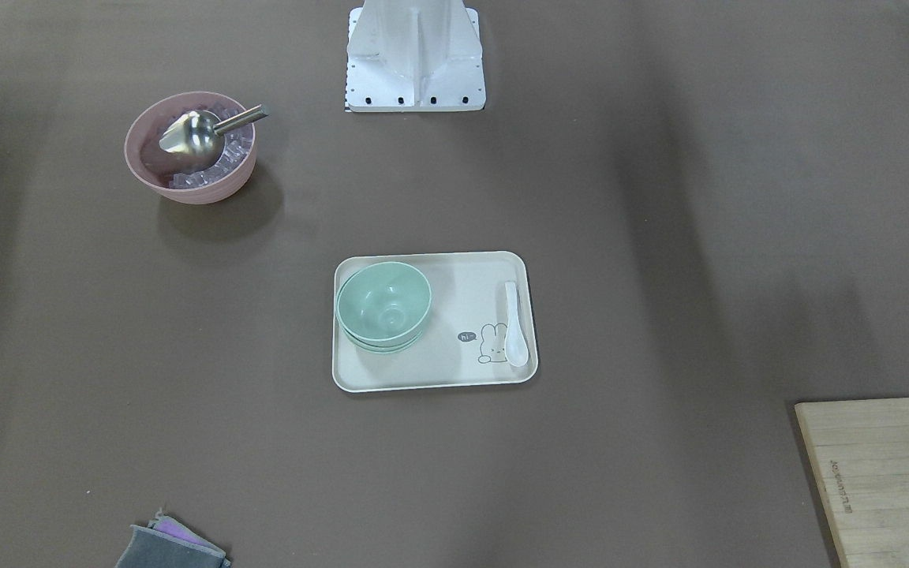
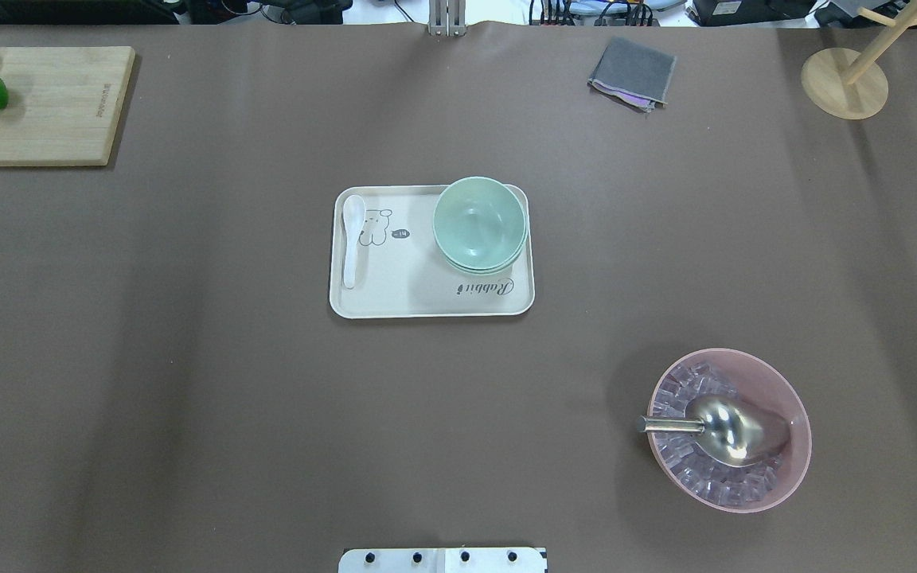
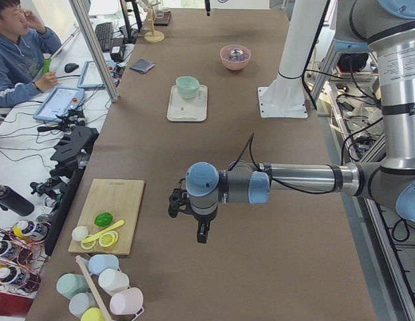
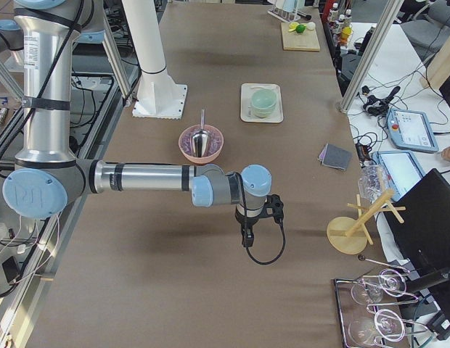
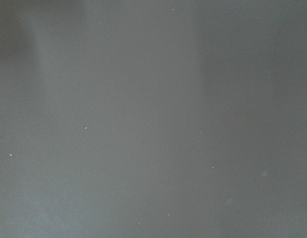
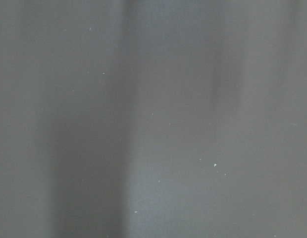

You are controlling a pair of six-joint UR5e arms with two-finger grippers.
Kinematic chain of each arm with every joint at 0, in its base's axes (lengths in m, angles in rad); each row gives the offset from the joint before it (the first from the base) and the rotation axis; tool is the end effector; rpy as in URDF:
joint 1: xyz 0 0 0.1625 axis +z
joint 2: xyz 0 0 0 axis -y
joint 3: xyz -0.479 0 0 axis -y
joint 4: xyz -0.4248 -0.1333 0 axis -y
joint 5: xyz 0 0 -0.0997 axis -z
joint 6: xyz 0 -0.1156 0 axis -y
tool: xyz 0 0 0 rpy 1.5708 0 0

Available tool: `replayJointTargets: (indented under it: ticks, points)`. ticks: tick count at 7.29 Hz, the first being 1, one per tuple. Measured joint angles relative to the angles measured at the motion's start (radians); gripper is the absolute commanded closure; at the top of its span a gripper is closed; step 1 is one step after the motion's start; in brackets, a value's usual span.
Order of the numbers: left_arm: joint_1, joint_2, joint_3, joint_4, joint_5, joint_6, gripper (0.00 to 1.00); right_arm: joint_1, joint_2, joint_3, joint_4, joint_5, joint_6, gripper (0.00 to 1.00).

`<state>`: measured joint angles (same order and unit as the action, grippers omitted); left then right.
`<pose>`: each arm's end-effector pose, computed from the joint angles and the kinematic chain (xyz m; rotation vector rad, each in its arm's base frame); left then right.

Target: Stack green bowls together

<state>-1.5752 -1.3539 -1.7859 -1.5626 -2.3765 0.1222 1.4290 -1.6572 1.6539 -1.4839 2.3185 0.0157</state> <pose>-0.0518 -0.4204 0.7121 0.0416 0.8051 0.1073 -0.0151 -0.4927 0.7173 0.0207 -0.7519 -0.1514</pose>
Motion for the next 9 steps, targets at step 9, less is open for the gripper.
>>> replayJointTargets:
  ticks: [9]
  points:
    - [-0.006,0.008,-0.013,-0.009,-0.004,-0.003,0.02,-0.001,0.004,0.006,0.008,0.002,0.003,0.00]
